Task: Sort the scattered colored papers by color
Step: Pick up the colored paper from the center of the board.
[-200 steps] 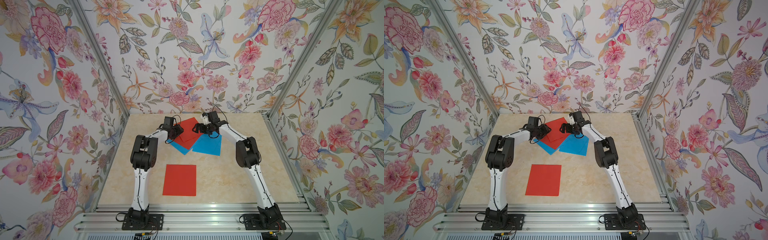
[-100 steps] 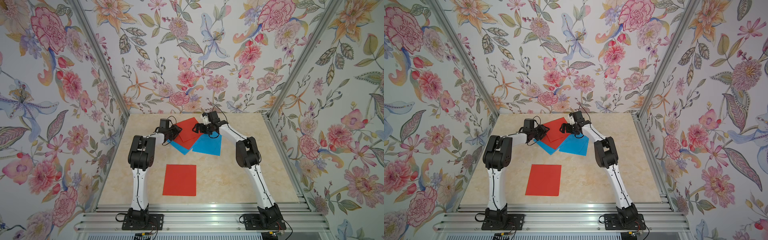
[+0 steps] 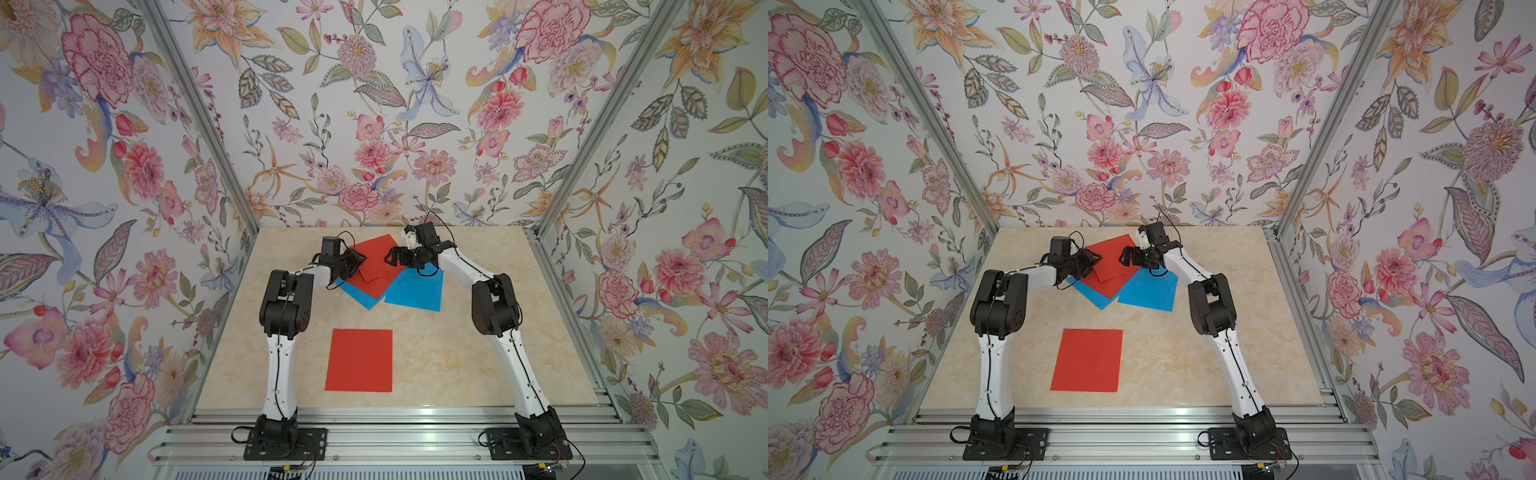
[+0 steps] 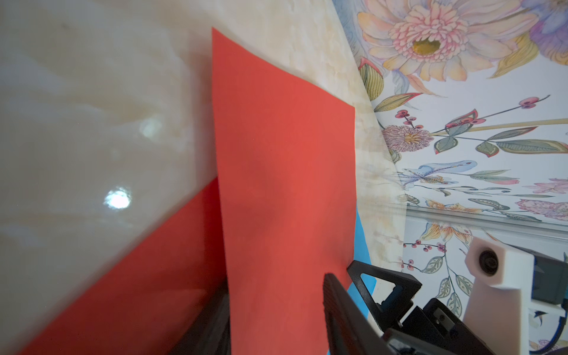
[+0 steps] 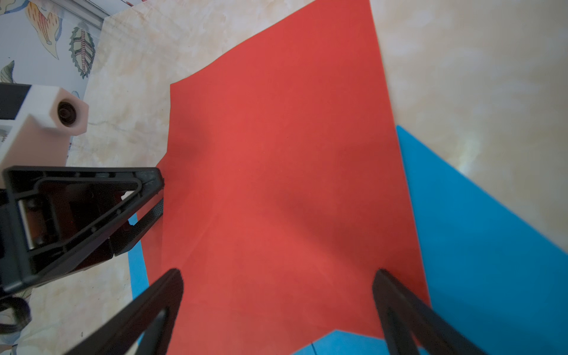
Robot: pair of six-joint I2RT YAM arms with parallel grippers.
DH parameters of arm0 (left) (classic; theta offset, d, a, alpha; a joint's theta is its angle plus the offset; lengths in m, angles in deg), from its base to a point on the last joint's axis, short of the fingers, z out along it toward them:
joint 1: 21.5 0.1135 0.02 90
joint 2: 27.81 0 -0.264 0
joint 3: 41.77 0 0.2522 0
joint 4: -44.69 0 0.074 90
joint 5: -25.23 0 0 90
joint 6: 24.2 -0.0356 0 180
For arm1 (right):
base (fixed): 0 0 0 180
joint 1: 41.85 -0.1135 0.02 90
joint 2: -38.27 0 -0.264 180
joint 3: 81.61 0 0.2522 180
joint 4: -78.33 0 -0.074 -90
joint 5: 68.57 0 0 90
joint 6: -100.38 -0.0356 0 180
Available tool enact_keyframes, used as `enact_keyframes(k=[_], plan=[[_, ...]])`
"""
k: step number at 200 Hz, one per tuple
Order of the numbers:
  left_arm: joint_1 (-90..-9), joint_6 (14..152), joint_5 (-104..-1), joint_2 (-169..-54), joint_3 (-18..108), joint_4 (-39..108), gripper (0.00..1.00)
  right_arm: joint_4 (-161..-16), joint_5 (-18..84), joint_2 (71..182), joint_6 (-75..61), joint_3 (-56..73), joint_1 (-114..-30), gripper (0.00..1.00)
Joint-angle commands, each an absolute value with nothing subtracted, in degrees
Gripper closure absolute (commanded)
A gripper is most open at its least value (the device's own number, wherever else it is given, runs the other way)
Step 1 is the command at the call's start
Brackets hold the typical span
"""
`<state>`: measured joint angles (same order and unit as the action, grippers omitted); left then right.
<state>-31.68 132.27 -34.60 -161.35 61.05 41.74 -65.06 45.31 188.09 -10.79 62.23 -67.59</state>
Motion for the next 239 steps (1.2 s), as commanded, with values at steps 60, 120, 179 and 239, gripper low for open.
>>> enact_keyframes(k=[60,120,179,239], plan=[[-33.14,130.17,-34.63,-165.02,60.38,34.33,0.92,-62.34,47.06,190.68,-9.97,62.44,-67.89,0.0],[-33.19,128.61,-33.57,-161.67,60.37,34.34,1.0,-61.43,46.93,189.53,-9.43,62.63,-67.97,0.0],[-34.91,123.84,-32.22,-152.61,61.63,34.31,1.0,-55.33,40.23,177.96,-4.33,60.57,-68.93,0.0],[-41.39,123.36,-31.12,-137.15,59.7,34.33,1.0,-61.89,31.37,149.45,-7.01,32.05,-67.28,0.0]])
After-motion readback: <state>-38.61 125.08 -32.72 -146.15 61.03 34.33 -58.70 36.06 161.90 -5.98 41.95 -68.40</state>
